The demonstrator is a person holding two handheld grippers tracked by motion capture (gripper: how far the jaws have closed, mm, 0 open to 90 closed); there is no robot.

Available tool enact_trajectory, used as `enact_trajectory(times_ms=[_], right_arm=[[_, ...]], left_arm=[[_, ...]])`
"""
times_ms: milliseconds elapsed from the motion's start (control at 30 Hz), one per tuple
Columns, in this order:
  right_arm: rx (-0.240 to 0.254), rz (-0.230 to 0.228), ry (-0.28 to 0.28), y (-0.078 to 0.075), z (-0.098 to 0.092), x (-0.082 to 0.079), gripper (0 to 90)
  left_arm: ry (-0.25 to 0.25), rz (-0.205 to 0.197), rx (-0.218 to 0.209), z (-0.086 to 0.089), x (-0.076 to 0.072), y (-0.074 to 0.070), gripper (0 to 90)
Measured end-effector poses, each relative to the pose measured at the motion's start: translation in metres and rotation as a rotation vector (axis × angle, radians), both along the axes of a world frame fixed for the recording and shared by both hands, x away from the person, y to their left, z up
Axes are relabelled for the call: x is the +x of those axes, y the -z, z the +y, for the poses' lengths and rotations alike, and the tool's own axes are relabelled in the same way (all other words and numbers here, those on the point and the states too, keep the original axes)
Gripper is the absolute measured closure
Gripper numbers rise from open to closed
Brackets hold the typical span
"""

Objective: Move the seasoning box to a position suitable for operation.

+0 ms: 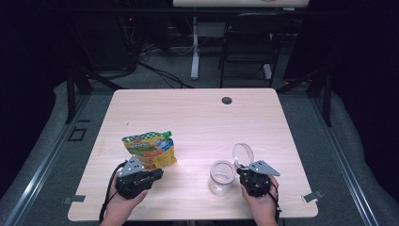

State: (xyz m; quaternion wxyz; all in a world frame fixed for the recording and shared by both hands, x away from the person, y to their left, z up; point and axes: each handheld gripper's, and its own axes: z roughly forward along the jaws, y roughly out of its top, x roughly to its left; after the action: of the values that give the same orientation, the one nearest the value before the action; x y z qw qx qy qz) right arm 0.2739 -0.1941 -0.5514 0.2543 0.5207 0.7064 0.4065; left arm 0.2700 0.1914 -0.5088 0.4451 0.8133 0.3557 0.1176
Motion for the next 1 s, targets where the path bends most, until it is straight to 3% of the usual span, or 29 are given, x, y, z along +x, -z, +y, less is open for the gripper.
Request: enact_trajectory(times_ms=[133,433,633,833,1000], right_arm=[[-0.015,-0.004,0.025,0.002,-0.001,0.009,85.7],[-0.03,-0.021,0.028,0.002,0.001,0.007,84.8],[0.031,0.001,0.026,0.0,-0.004,0.006,80.9],[0.005,0.034,0.007,-0.005,-0.007,-0.003,71.6],[0.041,0.085,0.005,-0.012,-0.017,-0.014,66.8]], left_arm=[[-0.011,-0.006,0.0,0.005,0.0,-0.001,83.8],[-0.065,-0.008,-0.031,0.028,0.001,-0.011,81.4],[-0.101,0.005,-0.049,0.052,0.003,-0.013,76.7],[-0.128,0.014,-0.076,0.074,0.007,-0.016,75.2],[-0.169,0.02,-0.081,0.088,0.013,-0.012,69.4]])
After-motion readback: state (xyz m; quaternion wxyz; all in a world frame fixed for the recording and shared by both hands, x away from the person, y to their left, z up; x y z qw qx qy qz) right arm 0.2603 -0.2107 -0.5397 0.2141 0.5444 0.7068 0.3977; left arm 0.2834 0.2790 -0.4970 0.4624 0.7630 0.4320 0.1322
